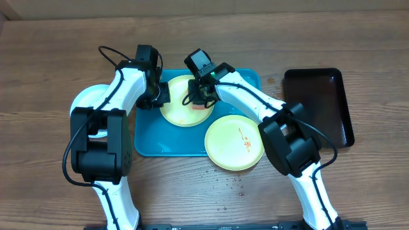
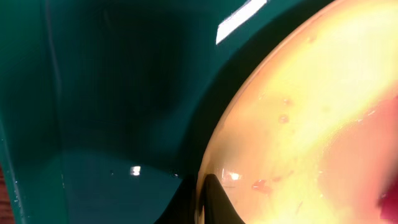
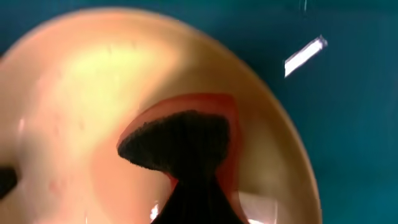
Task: Clean dirty plates on tray and stack at the side
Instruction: 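Scrub the yellow plate with the sponge while left gripper holds it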
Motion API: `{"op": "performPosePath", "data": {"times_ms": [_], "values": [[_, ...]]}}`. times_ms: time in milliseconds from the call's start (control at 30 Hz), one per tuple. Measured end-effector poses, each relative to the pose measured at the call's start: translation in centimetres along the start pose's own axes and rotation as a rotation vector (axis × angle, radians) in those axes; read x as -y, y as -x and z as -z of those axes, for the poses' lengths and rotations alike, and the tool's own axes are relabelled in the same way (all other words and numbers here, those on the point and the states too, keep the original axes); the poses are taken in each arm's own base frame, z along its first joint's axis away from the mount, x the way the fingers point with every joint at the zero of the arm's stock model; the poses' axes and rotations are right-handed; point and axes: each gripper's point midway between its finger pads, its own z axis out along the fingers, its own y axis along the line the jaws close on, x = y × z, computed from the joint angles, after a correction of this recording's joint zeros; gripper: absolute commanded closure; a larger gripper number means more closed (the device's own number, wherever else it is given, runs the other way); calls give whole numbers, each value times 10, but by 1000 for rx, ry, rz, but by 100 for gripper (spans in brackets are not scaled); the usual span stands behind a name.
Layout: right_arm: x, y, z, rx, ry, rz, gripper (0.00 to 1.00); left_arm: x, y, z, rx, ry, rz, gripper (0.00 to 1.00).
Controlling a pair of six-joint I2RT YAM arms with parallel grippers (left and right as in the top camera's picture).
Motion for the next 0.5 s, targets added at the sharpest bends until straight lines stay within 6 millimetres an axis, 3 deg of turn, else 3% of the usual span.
{"op": "performPosePath", "data": {"times_ms": [133, 267, 367, 500], "values": [[-10, 16, -7, 61, 49, -12, 96, 0, 0, 0, 0, 0, -8, 96], [-29, 16, -11, 48, 154, -14, 96, 0, 0, 0, 1, 0, -10, 96], [-43, 8, -10, 1, 234, -8, 96, 0, 0, 0, 1, 0, -10, 96], [-59, -19, -7, -110, 302, 5, 96, 0, 0, 0, 1, 0, -10, 96]]}}
